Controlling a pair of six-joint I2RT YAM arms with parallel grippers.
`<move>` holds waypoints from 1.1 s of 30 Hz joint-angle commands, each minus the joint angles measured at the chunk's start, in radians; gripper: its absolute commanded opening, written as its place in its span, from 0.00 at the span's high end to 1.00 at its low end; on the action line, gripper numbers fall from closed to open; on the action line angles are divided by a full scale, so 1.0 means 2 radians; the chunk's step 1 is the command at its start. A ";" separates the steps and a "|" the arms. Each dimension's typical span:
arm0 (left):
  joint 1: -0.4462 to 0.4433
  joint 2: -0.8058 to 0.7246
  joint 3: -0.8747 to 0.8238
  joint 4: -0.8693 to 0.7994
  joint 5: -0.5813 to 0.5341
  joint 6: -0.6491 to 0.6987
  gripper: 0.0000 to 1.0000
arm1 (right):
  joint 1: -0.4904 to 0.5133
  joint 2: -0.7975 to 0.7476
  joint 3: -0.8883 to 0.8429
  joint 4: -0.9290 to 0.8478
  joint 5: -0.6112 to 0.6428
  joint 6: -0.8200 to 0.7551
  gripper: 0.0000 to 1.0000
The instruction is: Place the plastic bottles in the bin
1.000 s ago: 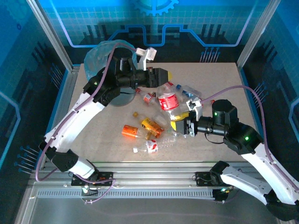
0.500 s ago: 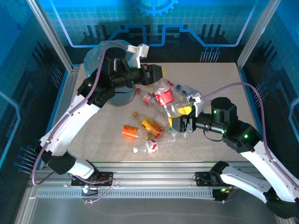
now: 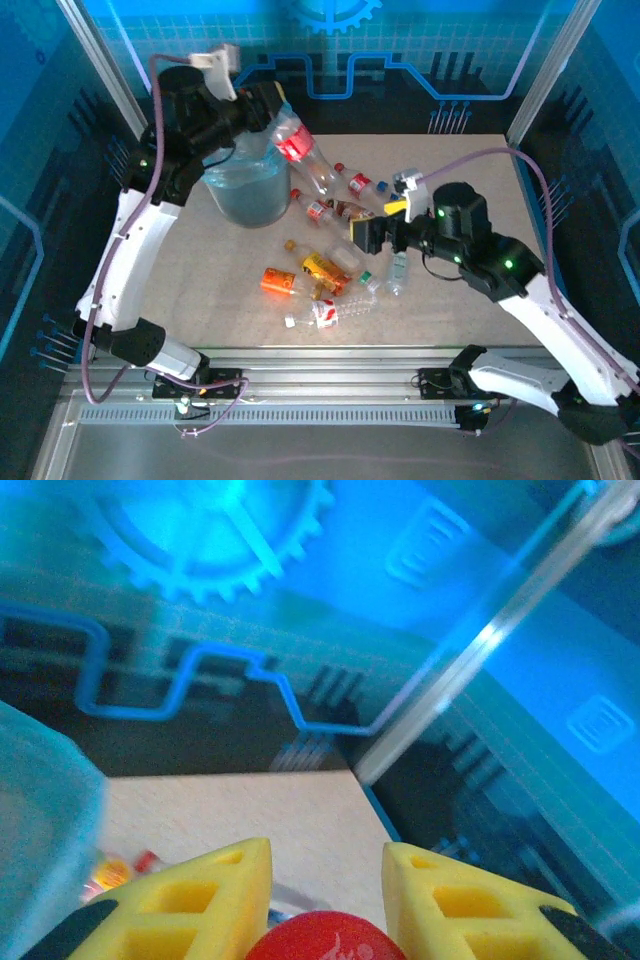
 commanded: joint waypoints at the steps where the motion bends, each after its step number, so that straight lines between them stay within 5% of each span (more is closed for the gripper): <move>1: 0.025 0.021 0.055 0.013 -0.042 0.049 1.00 | 0.009 0.055 0.046 0.004 0.009 -0.005 0.02; 10: 0.078 0.086 0.125 0.019 -0.130 0.132 1.00 | 0.011 0.179 0.144 0.020 -0.019 -0.019 0.04; 19: 0.124 0.139 0.123 0.027 -0.133 0.160 1.00 | 0.014 0.246 0.187 0.011 -0.054 -0.024 0.04; 33: 0.126 0.207 0.039 0.029 -0.091 0.174 1.00 | 0.016 0.267 0.177 -0.004 -0.062 -0.020 0.04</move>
